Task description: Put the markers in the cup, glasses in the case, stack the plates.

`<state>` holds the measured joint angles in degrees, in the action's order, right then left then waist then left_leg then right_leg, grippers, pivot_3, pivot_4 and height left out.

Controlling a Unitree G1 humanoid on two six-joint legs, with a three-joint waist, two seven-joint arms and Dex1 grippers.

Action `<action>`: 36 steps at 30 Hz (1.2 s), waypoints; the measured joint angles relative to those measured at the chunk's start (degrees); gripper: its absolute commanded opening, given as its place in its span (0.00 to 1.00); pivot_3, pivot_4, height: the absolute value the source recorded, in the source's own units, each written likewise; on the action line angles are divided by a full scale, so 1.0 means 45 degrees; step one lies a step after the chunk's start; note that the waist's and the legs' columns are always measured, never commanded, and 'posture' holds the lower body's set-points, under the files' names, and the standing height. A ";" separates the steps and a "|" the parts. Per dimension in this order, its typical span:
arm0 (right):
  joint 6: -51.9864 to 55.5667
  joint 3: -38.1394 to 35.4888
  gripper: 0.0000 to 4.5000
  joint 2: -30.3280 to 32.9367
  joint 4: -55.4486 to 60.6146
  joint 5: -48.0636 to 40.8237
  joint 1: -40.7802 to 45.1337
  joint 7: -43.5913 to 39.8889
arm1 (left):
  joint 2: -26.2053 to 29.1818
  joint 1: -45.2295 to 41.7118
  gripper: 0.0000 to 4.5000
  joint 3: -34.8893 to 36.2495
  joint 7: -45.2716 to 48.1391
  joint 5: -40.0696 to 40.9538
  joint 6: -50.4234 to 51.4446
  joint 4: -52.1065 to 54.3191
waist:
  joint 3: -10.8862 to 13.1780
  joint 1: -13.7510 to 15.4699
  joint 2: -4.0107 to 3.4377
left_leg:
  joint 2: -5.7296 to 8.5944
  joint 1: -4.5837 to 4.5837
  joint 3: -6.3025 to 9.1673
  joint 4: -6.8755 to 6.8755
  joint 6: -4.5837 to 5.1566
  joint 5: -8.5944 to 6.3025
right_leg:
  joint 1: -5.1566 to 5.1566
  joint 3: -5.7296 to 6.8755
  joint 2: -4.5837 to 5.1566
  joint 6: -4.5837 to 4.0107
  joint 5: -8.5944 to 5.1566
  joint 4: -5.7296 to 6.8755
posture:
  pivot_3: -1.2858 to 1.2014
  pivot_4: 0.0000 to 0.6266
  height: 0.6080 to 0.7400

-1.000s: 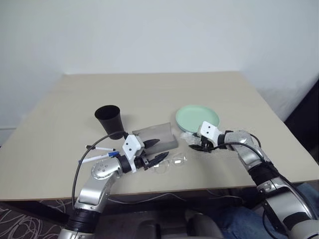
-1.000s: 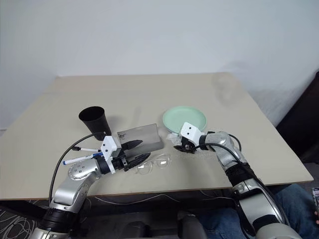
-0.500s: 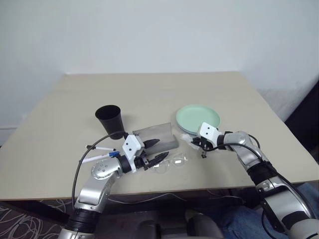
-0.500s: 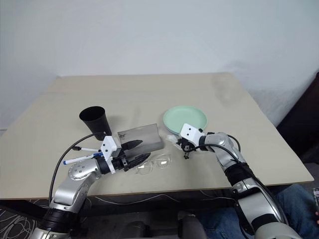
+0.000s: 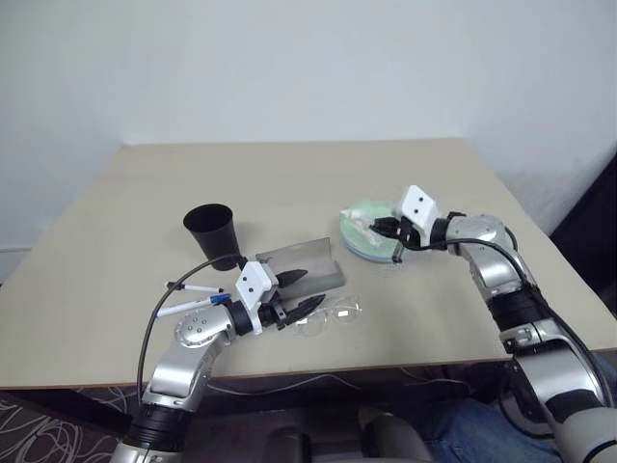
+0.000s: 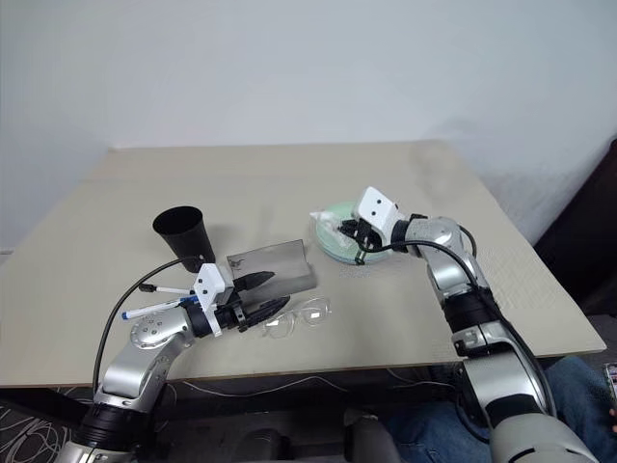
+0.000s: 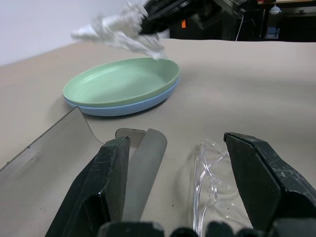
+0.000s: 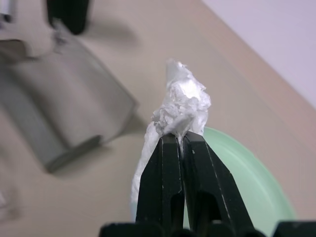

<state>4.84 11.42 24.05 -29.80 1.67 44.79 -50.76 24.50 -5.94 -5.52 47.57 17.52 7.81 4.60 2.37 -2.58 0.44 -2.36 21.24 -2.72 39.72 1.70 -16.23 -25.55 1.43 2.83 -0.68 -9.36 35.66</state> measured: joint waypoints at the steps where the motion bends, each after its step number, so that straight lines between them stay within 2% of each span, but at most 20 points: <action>1: -0.0043 0.0000 0.01 -0.0012 -0.0326 0.0120 0.0078 0.0202 | 0.0009 0.0000 0.71 0.0001 -0.0001 -0.0001 0.0000 -0.0002 | 0.0000 0.0004 0.0001 | 0.0001 0.0001 -0.0001 0.0000 0.0000 0.0000 | 0.0001 0.0001 0.0000 0.0000 0.0000 -0.0001 | 0.52 0.00 0.86; 3: -0.0139 0.0002 0.01 -0.0112 -0.1210 0.0276 0.0300 0.0574 | 0.0016 -0.0005 0.71 0.0002 0.0000 -0.0001 -0.0001 -0.0008 | 0.0001 -0.0008 -0.0001 | 0.0001 0.0005 -0.0002 -0.0002 0.0001 0.0000 | -0.0006 -0.0011 0.0000 0.0000 0.0000 -0.0001 | 0.52 0.00 0.86; 6: -0.0417 -0.0012 0.15 -0.0331 -0.2899 0.0394 0.0896 0.1026 | 0.0026 -0.0013 0.71 0.0004 0.0002 -0.0002 -0.0006 -0.0036 | 0.0004 -0.0022 -0.0005 | 0.0002 -0.0002 -0.0004 -0.0008 0.0003 0.0000 | -0.0008 -0.0027 -0.0004 0.0001 0.0000 0.0001 | 0.52 0.00 0.86; 13: -0.1143 -0.0107 0.67 -0.0532 -0.4104 0.0421 0.1153 0.1156 | 0.0098 0.0028 0.71 0.0033 -0.0005 -0.0001 -0.0006 -0.0048 | 0.0005 -0.0016 -0.0007 | 0.0002 -0.0014 -0.0002 -0.0024 0.0004 0.0000 | -0.0007 -0.0045 -0.0009 0.0011 0.0006 0.0001 | 0.52 0.00 0.86; 21: -0.1562 -0.0227 0.67 -0.0511 -0.4145 0.0369 0.1079 0.1177 | 0.0419 0.0146 0.71 0.0042 0.0093 0.0002 0.0023 -0.0047 | 0.0006 -0.0016 -0.0008 | 0.0001 -0.0027 -0.0004 -0.0027 0.0004 0.0000 | -0.0005 -0.0053 -0.0009 0.0002 0.0001 0.0004 | 0.52 0.00 0.86; 29: -0.1458 -0.0368 0.67 -0.0300 -0.2249 -0.0349 -0.0356 -0.0865 | 0.1216 -0.0640 0.71 0.0139 0.0755 0.0123 0.0545 -0.0208 | 0.0010 -0.0010 -0.0011 | 0.0002 -0.0034 -0.0005 -0.0030 0.0004 -0.0001 | 0.0002 -0.0055 -0.0009 0.0004 0.0000 0.0002 | 0.52 0.00 0.86; 32: -0.1330 -0.0365 0.67 -0.0141 -0.2034 -0.0346 -0.0643 -0.1061 | 0.1273 -0.0806 0.71 0.0193 0.1037 0.0220 0.0744 -0.0254 | 0.0015 -0.0018 -0.0013 | 0.0002 -0.0040 -0.0025 -0.0030 0.0005 -0.0001 | 0.0000 -0.0072 -0.0008 0.0003 0.0000 0.0003 | 0.52 0.00 0.86; 36: -0.2080 -0.0332 0.67 0.0066 -0.1698 -0.0315 -0.1428 -0.1349 | 0.3017 -0.2589 0.71 -0.0264 0.3058 0.0269 0.1981 -0.1448 | 0.0030 0.0004 0.0016 | -0.0001 -0.0043 -0.0023 -0.0030 0.0002 -0.0001 | 0.0011 -0.0036 -0.0033 -0.0002 -0.0003 0.0008 | 0.52 0.00 0.86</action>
<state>-4.51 9.93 24.35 -37.44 0.25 38.37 -56.83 38.08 -17.59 -6.71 61.33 18.73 16.73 -1.91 2.51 -2.56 0.51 -2.36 21.05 -2.82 39.59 1.71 -16.23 -25.50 1.27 2.68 -0.70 -9.37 35.70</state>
